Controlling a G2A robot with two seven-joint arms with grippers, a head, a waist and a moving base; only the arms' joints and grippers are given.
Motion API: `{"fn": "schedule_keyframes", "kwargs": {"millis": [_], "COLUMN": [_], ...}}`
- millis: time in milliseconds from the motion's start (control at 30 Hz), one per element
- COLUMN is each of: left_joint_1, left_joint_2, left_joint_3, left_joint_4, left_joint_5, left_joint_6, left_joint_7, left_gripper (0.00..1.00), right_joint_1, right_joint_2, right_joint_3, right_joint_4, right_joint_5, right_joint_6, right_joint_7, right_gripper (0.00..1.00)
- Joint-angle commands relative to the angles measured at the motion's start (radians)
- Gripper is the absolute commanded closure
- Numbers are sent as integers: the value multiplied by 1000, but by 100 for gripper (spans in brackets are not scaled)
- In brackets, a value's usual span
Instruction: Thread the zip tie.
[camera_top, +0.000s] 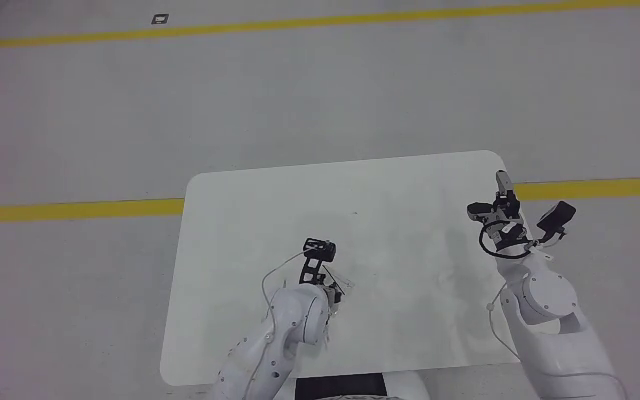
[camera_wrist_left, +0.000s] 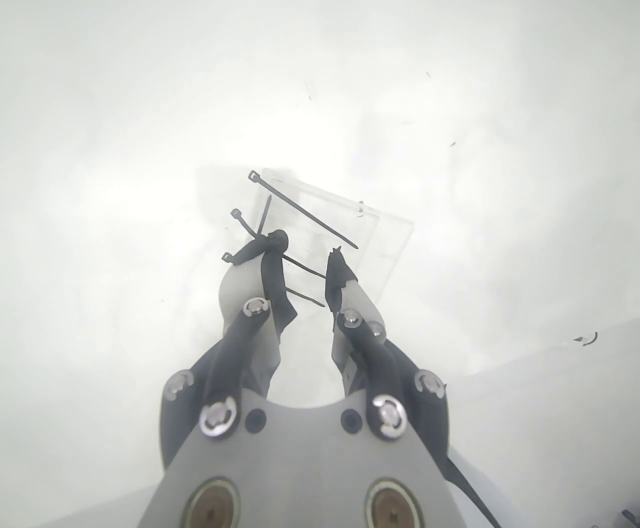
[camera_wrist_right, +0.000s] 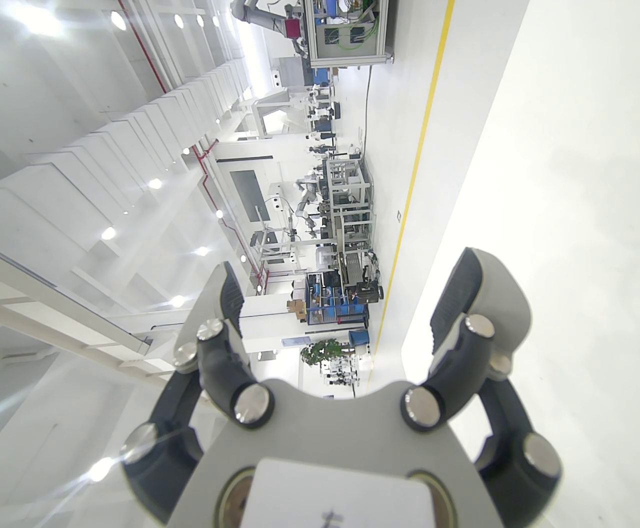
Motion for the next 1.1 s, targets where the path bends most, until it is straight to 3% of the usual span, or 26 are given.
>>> {"fn": "schedule_keyframes", "kwargs": {"millis": [0, 800, 1067], "left_joint_1": [-1, -22, -29], "left_joint_2": [-2, -40, -51], "left_joint_3": [-1, -8, -6], "left_joint_4": [3, 72, 85], "left_joint_5": [5, 38, 32], "left_joint_6": [0, 0, 0], "left_joint_7": [-5, -8, 7], "left_gripper": [80, 79, 74], "right_joint_1": [0, 0, 0], "right_joint_2": [0, 0, 0], "right_joint_3": [0, 0, 0], "right_joint_4": [0, 0, 0], "right_joint_5": [0, 0, 0], "right_joint_6": [0, 0, 0], "right_joint_7": [0, 0, 0], "right_gripper": [0, 0, 0]}}
